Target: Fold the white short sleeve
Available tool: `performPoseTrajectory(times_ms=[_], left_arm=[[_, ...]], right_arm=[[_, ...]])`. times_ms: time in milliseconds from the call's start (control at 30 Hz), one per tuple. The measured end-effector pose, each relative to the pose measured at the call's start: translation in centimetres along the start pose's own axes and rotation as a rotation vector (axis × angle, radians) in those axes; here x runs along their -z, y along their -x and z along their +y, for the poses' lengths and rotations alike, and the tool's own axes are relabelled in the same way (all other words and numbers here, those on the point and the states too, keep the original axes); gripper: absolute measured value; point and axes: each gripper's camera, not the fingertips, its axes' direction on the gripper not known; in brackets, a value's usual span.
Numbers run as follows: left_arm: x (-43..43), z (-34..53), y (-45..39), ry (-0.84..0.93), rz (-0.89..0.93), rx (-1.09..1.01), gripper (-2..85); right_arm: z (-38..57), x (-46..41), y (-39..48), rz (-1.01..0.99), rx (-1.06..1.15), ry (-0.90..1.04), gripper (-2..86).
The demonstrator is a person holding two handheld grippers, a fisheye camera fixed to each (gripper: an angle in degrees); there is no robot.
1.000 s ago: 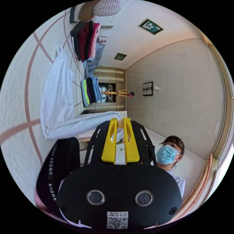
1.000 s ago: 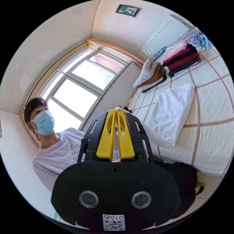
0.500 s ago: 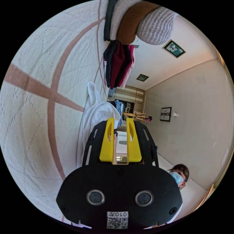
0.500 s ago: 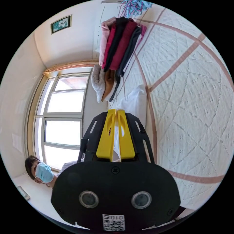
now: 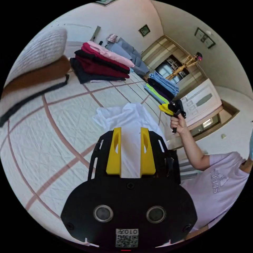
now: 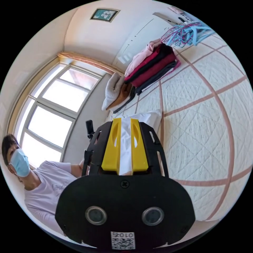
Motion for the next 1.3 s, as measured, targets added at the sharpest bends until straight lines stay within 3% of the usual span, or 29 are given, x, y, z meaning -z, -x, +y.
performPoseTrajectory(times_ms=[167,267,400,533,633,833,967,1067,1233,1300], left_arm=[[-3.8,-5.0,-2.1,0.064,-0.075,-0.158,8.5],[-7.0,-6.5,-2.6,0.154,-0.007,-0.219,5.9],[-8.3,-7.9,-0.1,0.117,0.127,-0.043,3.4],[-12.3,-7.9,1.3,0.247,0.132,0.092,4.8],[-11.1,-7.0,0.9,0.150,0.202,0.139,6.9],[-2.8,-2.6,-5.1,0.001,0.038,0.049,9.9],[-1.2,1.9,-10.8,0.065,0.009,-0.037,10.8],[-0.9,6.2,-16.7,0.089,0.012,-0.134,11.6],[-3.5,11.9,-26.6,0.218,-0.338,-0.436,12.6],[-4.4,12.7,-27.6,0.253,-0.391,-0.457,12.8]], right_arm=[[2.0,-2.7,2.7,0.126,0.027,0.061,6.9],[3.1,-4.5,3.5,0.152,0.046,0.084,5.8],[2.8,-7.0,4.8,0.162,0.093,0.106,4.1],[0.1,-11.0,4.3,0.333,0.057,0.170,4.4],[-1.5,-13.4,2.9,0.452,0.010,0.246,3.8],[-2.0,-12.5,4.1,0.489,0.003,0.199,4.3],[0.8,-9.5,8.5,0.500,0.069,0.096,6.9],[4.8,-7.8,9.6,0.415,0.058,0.136,10.1],[11.7,-6.9,7.9,0.287,-0.016,0.202,11.6],[13.3,-7.2,7.2,0.289,-0.039,0.200,11.8]])
